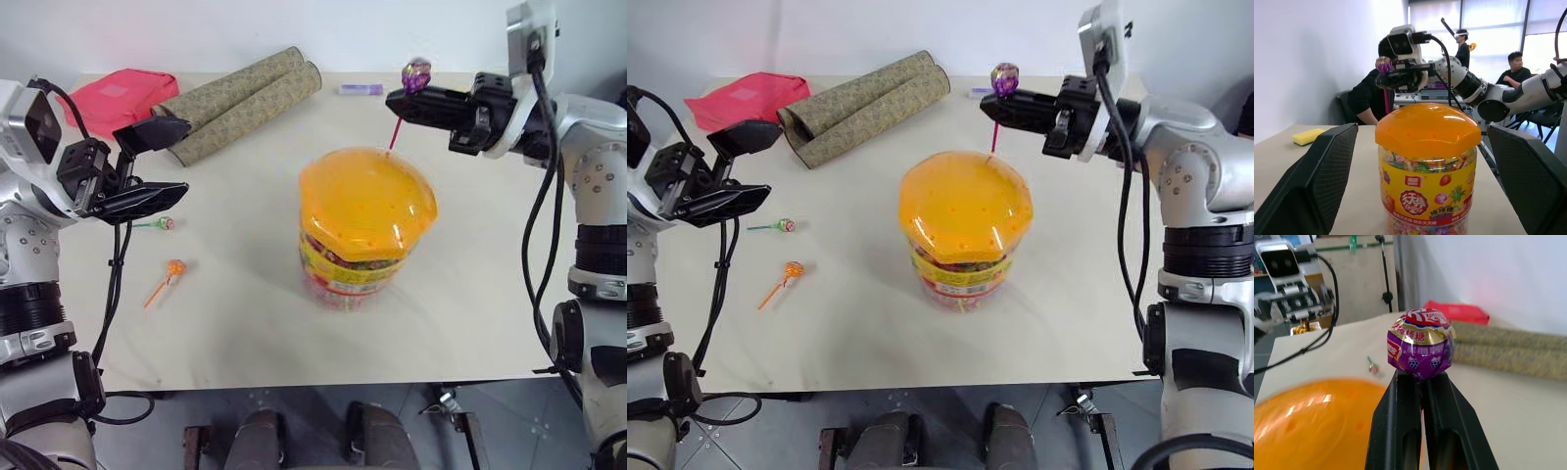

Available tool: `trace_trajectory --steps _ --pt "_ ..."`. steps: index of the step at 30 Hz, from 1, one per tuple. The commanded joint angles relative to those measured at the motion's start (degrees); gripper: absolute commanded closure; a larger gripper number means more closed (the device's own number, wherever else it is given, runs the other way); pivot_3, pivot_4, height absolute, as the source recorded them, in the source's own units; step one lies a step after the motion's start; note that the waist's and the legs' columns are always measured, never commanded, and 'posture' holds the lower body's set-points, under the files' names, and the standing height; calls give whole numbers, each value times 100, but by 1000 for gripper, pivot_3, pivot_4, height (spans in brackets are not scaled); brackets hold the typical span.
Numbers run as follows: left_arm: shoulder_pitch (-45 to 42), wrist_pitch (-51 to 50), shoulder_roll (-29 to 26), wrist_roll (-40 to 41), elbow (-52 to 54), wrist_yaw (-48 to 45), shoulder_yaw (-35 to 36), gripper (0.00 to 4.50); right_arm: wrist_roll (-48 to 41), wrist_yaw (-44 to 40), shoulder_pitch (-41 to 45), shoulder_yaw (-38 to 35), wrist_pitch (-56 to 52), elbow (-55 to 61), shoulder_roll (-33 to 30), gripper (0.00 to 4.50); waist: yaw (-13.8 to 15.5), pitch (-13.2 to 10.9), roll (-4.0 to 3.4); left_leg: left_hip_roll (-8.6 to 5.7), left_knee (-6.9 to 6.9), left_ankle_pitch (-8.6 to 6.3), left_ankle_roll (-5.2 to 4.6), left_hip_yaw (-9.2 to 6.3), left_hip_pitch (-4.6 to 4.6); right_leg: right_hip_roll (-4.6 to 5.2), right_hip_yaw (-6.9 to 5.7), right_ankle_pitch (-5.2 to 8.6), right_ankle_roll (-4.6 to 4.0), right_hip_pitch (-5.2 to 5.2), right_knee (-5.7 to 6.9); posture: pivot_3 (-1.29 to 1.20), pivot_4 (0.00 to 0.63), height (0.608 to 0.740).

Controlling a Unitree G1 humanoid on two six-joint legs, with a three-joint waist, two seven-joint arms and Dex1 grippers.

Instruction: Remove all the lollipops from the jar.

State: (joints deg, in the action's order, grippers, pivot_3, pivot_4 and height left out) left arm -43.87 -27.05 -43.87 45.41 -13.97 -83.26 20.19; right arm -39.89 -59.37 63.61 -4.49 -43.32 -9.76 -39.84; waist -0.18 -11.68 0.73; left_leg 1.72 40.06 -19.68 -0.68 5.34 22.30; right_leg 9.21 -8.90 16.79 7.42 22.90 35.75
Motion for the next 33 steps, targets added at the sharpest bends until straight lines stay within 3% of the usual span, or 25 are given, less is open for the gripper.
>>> trace_trajectory --steps 1,11,18,26,33 --pt "-86 32 -35 46 62 -13 10 0 -166 131 224 -319 -97 260 -11 4478 -6 0 0 0 -1 0 0 0 0 0 0 0 0 0 0 0 150 740" --pt "-121 59 21 8 14 -56 -123 0 -230 547 427 -565 -224 488 -10 4478 -9 0 0 0 -2 0 0 3 0 0 2 0 0 4 0 0 150 740" --pt "20 -38 -108 -10 101 -73 -149 0 -214 1240 158 -1022 -1165 1078 -1020 4478 31 0 0 -3 -2 0 0 1 22 2 1 0 0 25 0 0 150 740" --pt "76 42 -64 -161 -25 -172 -317 0 -247 1188 -1848 -1758 -2127 1799 -2436 4478 17 0 0 -1 -8 -1 -1 12 20 1 6 0 0 30 -2 0 150 740" --pt "28 159 -94 -442 -264 -324 -574 0 104 1268 -3937 -1860 -1978 2048 -2440 4478 23 1 0 -1 -9 -1 -1 23 19 0 17 0 0 39 3 0 150 740"
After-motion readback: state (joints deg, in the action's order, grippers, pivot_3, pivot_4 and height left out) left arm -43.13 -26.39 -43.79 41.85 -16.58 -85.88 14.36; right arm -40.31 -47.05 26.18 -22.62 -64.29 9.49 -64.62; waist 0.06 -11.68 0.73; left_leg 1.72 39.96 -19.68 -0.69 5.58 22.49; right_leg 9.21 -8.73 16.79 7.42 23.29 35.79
